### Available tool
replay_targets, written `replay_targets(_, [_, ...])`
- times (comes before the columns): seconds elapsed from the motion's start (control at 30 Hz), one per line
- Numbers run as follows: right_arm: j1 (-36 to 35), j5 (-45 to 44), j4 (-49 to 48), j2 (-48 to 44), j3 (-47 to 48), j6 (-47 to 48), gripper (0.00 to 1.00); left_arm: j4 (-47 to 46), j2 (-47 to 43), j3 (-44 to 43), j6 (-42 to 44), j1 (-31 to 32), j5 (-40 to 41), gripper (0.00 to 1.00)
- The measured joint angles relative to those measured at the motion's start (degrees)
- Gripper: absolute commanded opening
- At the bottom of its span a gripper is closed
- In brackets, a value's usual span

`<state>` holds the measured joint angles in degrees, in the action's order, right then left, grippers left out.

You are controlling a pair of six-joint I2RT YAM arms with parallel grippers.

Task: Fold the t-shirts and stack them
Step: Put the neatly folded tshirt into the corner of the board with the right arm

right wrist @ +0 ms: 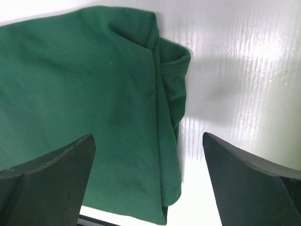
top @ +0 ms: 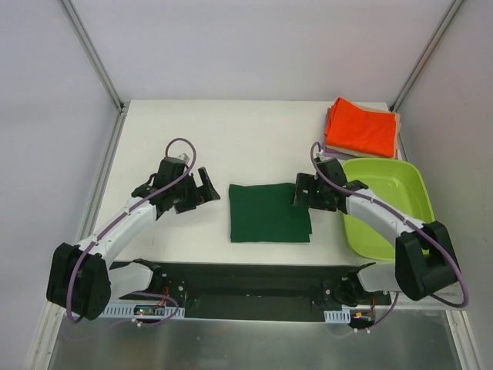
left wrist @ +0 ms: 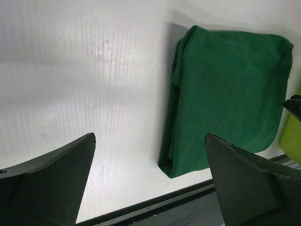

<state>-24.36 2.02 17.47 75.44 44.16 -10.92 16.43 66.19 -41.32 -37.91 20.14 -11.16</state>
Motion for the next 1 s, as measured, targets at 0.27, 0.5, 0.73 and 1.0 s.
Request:
replay_targets(0.27, [-1.33, -0.57, -1.66, 7.96, -0.9, -4.94, 0.84, 0.28, -1.33, 2.64, 0.02, 0.0, 1.36, 0.99])
replay_targets(0.5, [-5.2, -4.55, -2.64, 10.1, 0.2, -7.98, 0.58, 0.35, -0.98, 3.37, 0.02, 0.0, 2.03, 0.99])
replay_targets(0.73, [-9.77, -9.14, -0.98, 16.35, 6.08, -8.15, 0.13, 0.37, -0.61, 3.89, 0.07, -1.01, 2.71, 0.99])
replay_targets(1.0, [-12.9, -12.13, 1.01, 23.17, 15.3, -1.68, 0.0, 0.5, -1.75, 5.64, 0.24, -3.56, 2.82, 0.99])
